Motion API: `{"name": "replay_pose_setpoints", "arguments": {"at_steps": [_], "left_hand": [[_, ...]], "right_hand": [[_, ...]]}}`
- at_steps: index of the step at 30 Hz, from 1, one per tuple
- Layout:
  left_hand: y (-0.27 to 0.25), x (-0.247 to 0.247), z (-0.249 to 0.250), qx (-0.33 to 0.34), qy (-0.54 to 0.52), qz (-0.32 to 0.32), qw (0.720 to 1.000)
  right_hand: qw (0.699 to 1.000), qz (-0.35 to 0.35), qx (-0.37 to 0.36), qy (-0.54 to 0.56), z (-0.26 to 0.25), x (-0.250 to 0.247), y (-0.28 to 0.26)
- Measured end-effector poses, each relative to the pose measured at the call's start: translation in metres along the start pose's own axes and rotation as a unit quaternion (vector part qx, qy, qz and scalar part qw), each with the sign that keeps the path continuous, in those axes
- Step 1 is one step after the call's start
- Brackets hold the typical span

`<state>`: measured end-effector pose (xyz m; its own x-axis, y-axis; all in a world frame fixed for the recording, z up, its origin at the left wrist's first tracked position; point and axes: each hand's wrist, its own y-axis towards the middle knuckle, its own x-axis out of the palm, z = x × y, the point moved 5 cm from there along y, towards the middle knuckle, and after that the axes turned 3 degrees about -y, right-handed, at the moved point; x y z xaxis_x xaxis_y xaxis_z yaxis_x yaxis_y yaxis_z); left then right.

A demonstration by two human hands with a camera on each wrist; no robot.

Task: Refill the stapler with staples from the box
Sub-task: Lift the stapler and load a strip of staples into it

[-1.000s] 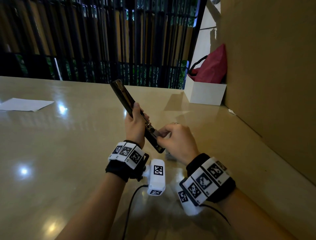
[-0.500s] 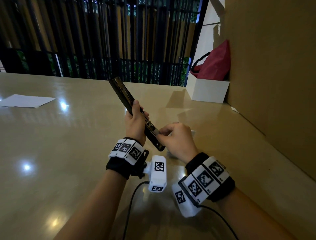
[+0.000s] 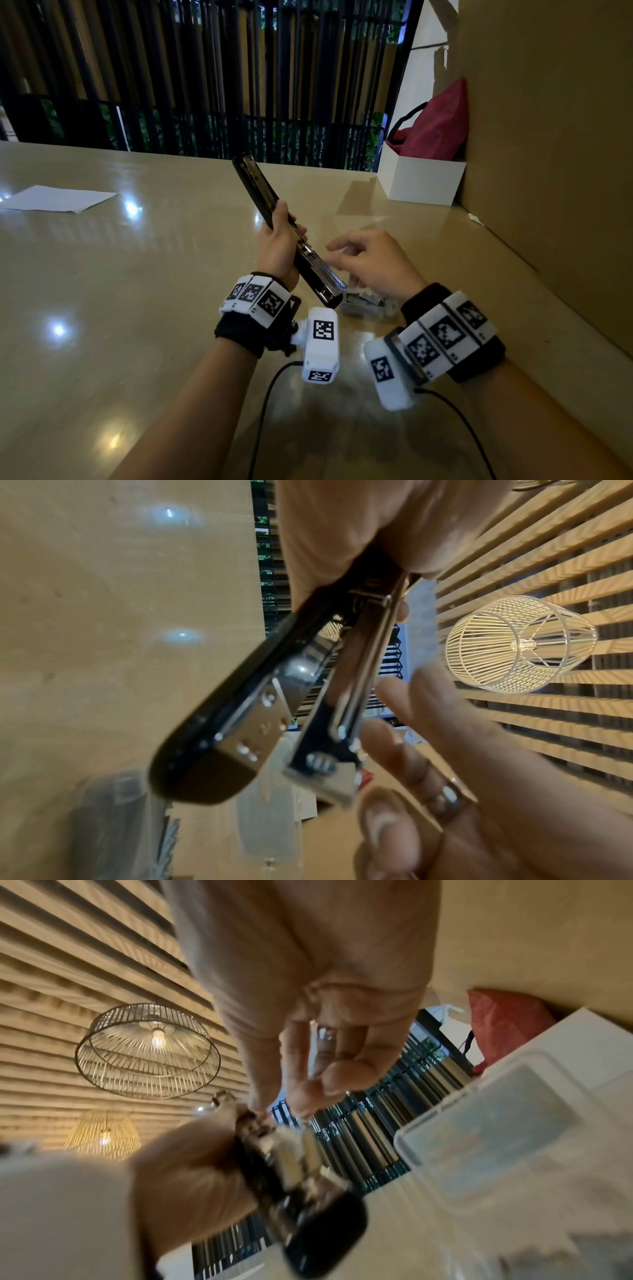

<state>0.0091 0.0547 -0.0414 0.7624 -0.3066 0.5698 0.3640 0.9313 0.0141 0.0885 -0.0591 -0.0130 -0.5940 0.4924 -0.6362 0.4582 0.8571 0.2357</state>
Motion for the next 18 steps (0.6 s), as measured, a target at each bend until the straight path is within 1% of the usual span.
{"name": "replay_pose_setpoints", "arguments": {"at_steps": [4,6,9,12,18], "left_hand": [[0.002,-0.003,0.001,-0.016,-0.019,0.002,1.0],[0.002,-0.004,0.004,-0.021,-0.022,0.0,1.0],[0.001,-0.001,0.005,-0.03,-0.029,-0.016,0.999],[0.0,0.004,0.005,-0.038,-0.034,-0.033,0.998],[-0.003,0.008,0.002,-0.05,-0.012,-0.052,0.997]], "right_hand": [[0.997,0.004,-0.064,-0.05,-0.01,-0.035,0.005],[0.989,-0.02,-0.106,-0.098,-0.016,-0.042,0.006],[0.973,-0.077,-0.148,-0.161,-0.023,-0.037,0.005],[0.962,-0.111,-0.173,-0.18,-0.028,-0.029,0.003],[0.967,-0.076,-0.188,-0.155,-0.031,-0.027,0.006]]}}
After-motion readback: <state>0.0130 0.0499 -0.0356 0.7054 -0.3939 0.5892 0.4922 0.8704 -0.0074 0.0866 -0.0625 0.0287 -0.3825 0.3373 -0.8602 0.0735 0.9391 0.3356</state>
